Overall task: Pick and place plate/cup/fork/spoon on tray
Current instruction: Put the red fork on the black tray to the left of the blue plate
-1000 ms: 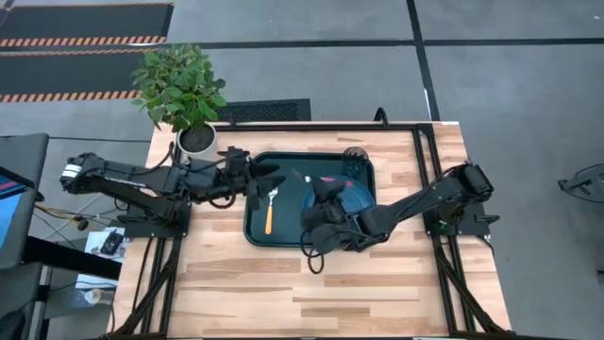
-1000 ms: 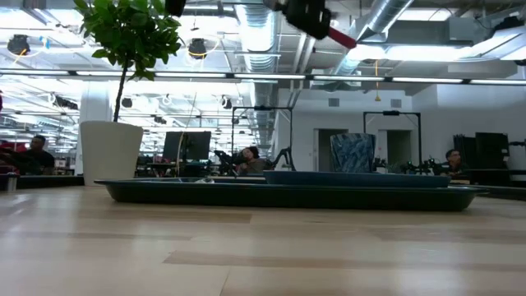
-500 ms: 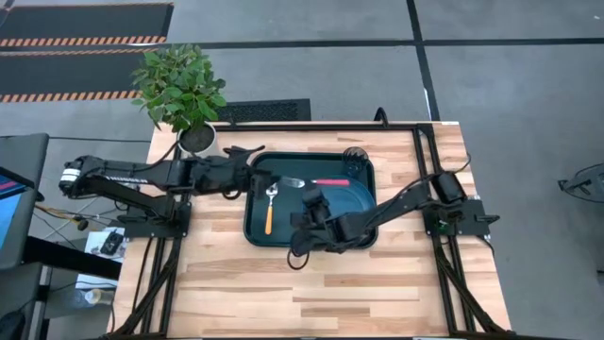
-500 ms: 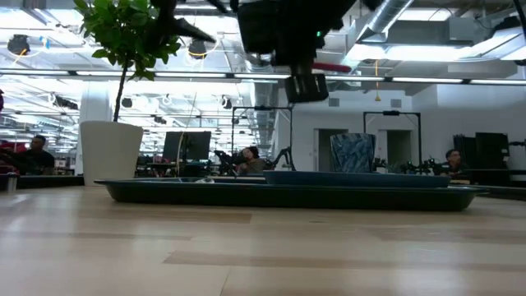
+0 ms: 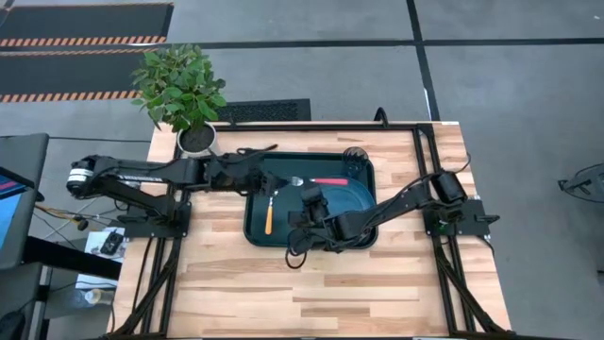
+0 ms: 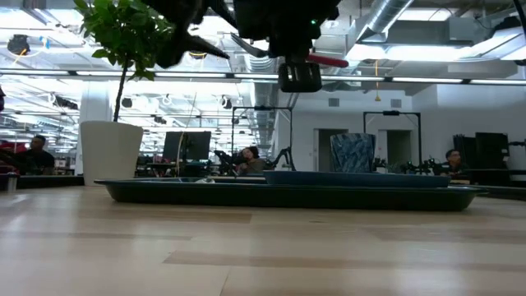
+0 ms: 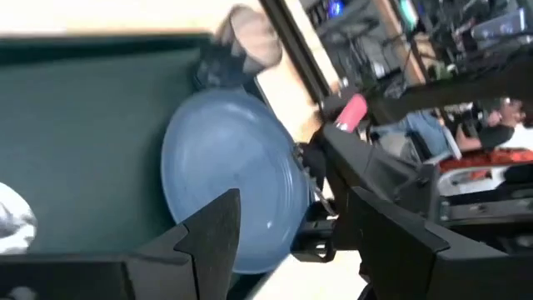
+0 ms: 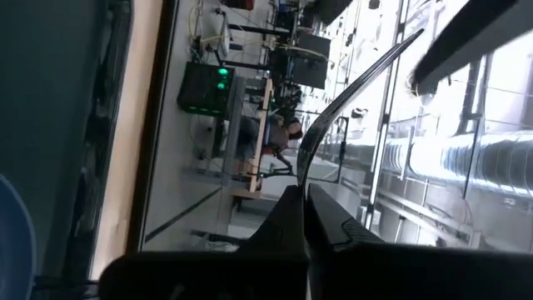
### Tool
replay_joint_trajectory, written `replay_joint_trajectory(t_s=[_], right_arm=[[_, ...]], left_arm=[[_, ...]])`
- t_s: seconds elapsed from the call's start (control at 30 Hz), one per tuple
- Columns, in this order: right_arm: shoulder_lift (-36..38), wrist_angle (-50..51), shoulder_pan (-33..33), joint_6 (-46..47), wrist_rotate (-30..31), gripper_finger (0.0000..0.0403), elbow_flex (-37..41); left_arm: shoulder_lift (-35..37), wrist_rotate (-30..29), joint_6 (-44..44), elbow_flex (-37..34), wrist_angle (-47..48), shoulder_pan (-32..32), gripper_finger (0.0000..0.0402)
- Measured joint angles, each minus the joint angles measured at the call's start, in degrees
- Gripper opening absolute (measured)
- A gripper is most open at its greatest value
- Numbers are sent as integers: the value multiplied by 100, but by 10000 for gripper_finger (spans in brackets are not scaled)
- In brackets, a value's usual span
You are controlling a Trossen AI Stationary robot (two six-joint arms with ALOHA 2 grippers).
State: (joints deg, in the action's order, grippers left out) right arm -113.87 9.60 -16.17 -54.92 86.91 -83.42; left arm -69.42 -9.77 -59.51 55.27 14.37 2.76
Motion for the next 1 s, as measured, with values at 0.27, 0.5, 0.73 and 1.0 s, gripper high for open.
replay_joint_trajectory(t_s=[0.27, 0.5, 0.73, 1.0], right_arm=[[-1, 129, -28, 27, -11, 2, -100], [0, 200, -30, 42, -9, 2, -100], [-2, 200, -24, 42, -20, 2, -96], [0, 191, -24, -46, -87, 2, -95]], left_arm=[[-349, 200, 5, -4, -363, 165, 207], [-240, 181, 28, -2, -481, 421, 189], [-298, 494, 133, -4, -496, 353, 126], [-294, 587, 199, -4, -652, 331, 76]])
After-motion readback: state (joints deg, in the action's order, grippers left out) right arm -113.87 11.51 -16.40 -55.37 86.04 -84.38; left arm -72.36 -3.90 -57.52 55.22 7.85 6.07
